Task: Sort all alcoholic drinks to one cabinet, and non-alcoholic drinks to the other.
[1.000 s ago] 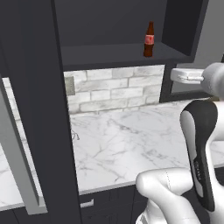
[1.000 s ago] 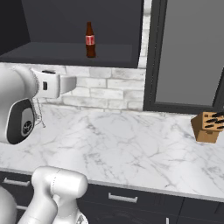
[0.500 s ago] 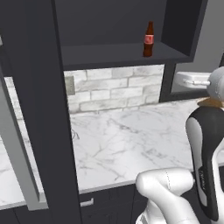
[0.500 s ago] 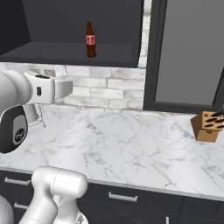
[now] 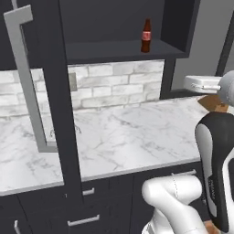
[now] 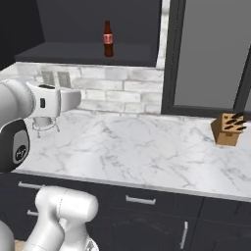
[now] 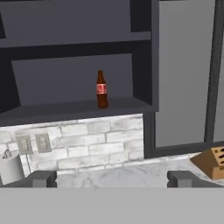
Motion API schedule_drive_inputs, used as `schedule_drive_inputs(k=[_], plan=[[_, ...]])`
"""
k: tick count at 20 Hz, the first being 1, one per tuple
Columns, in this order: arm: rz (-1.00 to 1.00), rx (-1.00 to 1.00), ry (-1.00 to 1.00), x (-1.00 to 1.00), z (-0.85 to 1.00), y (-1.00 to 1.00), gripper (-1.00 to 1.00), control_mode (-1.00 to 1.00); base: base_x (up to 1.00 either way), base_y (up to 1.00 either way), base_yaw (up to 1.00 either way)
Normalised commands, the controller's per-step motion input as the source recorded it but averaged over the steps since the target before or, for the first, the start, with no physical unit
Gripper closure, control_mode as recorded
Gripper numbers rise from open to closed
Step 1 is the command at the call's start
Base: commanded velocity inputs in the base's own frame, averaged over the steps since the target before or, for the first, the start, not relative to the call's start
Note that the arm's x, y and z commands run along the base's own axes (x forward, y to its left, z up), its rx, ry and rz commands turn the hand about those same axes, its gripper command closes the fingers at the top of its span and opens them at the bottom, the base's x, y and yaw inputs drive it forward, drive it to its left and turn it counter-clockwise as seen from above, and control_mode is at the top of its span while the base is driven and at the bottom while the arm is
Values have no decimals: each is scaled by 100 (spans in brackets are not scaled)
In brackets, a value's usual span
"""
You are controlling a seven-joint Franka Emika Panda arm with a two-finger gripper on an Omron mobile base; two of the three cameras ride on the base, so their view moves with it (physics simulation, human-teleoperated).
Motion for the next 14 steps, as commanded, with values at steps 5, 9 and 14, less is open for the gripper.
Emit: schedule_drive_inputs(k=[5,9,14], plan=[[0,0,0,0,0,0,-100,100,-62,0,0],[0,0,0,0,0,0,-100,100,-64,3,0],[0,0,0,0,0,0,-100,100,-67,3,0]])
